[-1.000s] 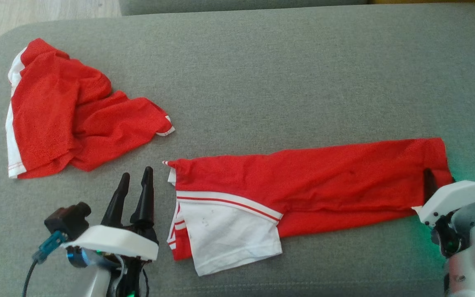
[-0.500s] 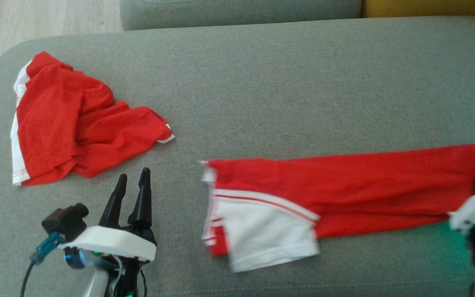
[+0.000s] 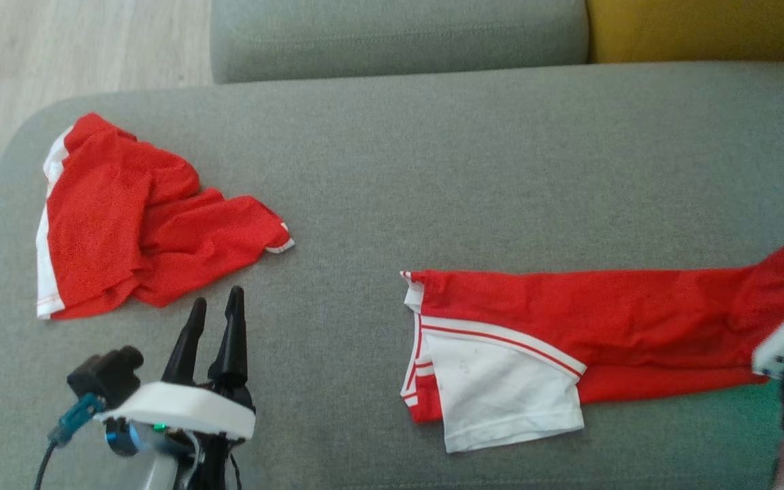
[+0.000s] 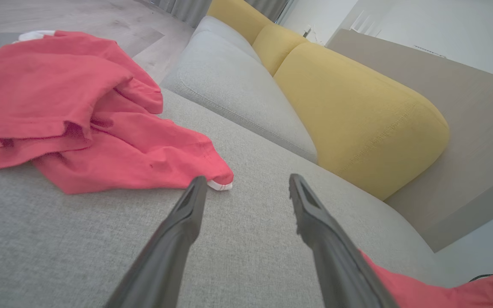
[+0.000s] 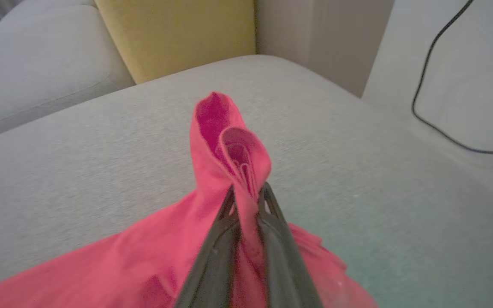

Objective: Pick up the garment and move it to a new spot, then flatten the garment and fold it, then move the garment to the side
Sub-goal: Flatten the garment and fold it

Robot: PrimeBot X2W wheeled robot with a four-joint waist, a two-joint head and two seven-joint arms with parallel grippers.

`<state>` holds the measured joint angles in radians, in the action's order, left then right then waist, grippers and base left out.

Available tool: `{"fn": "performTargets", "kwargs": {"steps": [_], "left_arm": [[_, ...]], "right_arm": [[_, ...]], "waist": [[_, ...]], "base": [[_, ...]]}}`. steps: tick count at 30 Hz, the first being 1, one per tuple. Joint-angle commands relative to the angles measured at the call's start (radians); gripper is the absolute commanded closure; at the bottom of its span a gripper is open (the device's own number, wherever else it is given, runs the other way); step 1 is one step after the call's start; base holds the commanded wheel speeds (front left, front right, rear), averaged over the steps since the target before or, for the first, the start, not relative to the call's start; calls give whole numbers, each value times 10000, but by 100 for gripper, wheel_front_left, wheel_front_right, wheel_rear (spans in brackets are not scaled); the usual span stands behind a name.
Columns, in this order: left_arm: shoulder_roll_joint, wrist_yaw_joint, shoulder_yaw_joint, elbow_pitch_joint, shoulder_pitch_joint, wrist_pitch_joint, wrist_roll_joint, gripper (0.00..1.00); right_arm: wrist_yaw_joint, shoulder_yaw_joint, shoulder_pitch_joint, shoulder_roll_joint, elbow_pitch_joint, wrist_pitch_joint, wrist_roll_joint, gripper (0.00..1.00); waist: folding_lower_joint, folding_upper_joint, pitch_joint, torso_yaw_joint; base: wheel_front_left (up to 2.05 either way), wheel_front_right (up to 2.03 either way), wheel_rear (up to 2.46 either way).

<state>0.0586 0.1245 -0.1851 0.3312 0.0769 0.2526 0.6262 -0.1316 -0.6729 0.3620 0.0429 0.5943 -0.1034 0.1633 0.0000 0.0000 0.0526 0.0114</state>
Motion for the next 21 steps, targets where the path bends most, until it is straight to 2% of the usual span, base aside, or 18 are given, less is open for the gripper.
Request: {"fn": "performTargets", "kwargs": {"steps": [1,8,10,11,12,17,21], "left_arm": [[34,61,341,-219,114,91,-49,0],[-37,61,348,-162,-156,91,-82,0],[-50,61,330,-161,-181,91,-90,0],[-59,61,317,-150,-200,91,-92,0],[-63,61,317,-146,-211,91,-90,0],[-75,61,398,-148,-275,91,-42,0],[-79,61,327,-123,-274,91,-10,0]], "right_arm": [[9,504,478,80,-241,4,-241,100],[9,3480,7,76,-420,-358,-3117,100],[9,4340,-205,76,-655,-508,-4170,100],[9,5243,-454,75,-928,-605,-5254,100],[9,5715,-588,75,-1073,-625,-5840,100],[9,7736,-1162,75,-1583,-302,-8102,100],[9,9108,-1370,75,-1434,235,-9532,100]], "waist": [[0,0,-157,-12],[0,0,-770,-60],[0,0,-874,-46],[0,0,-948,-24],[0,0,-985,-10],[0,0,-1051,58],[0,0,-1072,195]], "base": [[0,0,0],[0,0,0],[0,0,0],[0,0,0],[0,0,0],[0,0,0],[0,0,0]]}}
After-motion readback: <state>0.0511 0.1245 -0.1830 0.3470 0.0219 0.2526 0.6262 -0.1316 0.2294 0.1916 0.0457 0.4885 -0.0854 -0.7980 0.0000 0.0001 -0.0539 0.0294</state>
